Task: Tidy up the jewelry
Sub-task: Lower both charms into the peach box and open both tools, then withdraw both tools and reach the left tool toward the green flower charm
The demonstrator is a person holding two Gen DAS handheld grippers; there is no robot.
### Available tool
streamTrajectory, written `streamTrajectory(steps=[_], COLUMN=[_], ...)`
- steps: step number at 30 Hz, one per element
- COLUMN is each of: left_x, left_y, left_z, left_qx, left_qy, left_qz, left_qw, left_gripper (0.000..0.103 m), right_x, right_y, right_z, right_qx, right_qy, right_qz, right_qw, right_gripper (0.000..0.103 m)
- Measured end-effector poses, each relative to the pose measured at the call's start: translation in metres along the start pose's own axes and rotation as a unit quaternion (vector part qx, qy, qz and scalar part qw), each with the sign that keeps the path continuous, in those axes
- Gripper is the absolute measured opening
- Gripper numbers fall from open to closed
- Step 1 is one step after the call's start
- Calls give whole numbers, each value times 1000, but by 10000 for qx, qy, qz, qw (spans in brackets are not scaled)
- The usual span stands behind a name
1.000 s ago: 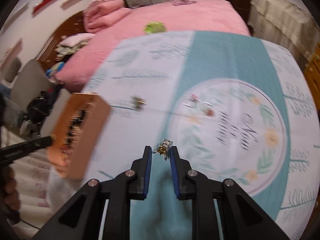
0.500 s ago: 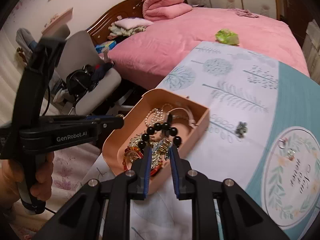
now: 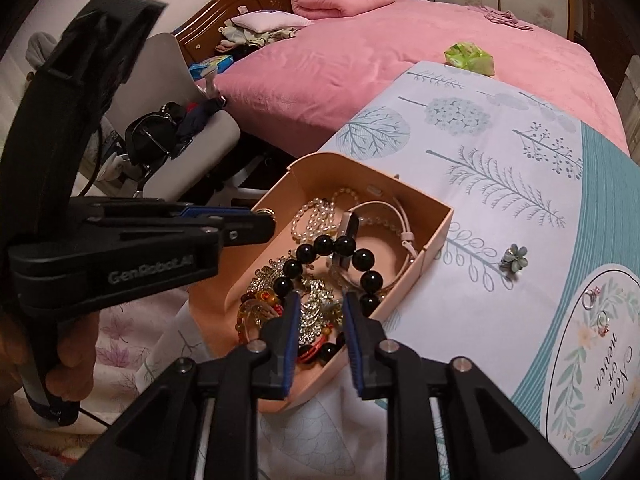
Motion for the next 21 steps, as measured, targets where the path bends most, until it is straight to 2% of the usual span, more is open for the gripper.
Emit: streamTrajectory(steps=[4,5,8,14,21], left_x=[0,0,1,-10,-43], left_y=[-2,-3,-3,-4,-10], left_z=[-1,-2,-7,-25,-44], left_qx=[7,7,-88,-308,-508], left_qy=[-12,-18,69,104,70], left_qz=[-27,-30,-35,38,373], left_qw=[10000,10000,9999,9995,9980], left_gripper=[28,32,57,58,59], right_x=[4,4,4,-6,-27], right_y=[0,0,-3,-14,-35], right_z=[-6,-7,-14,-35,-62], right_qx=[-52,-64,-120,-233,-357], right_qy=[-108,-119,-155,-379,-651], right_qz=[-131,-132,-112,45,344], right_qw=[9998,9998,9997,9990,9966], right_gripper=[30,30,30,30,30])
Point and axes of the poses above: each gripper's, at about its wrist camera, not at the fingertips, and z roughly the way its jaws point, x to its left, y to its top, the point moved 10 cm from there along z, roughly the way its jaws point, and after that the axes turned 15 degrees about y, right-handed, at the moved point
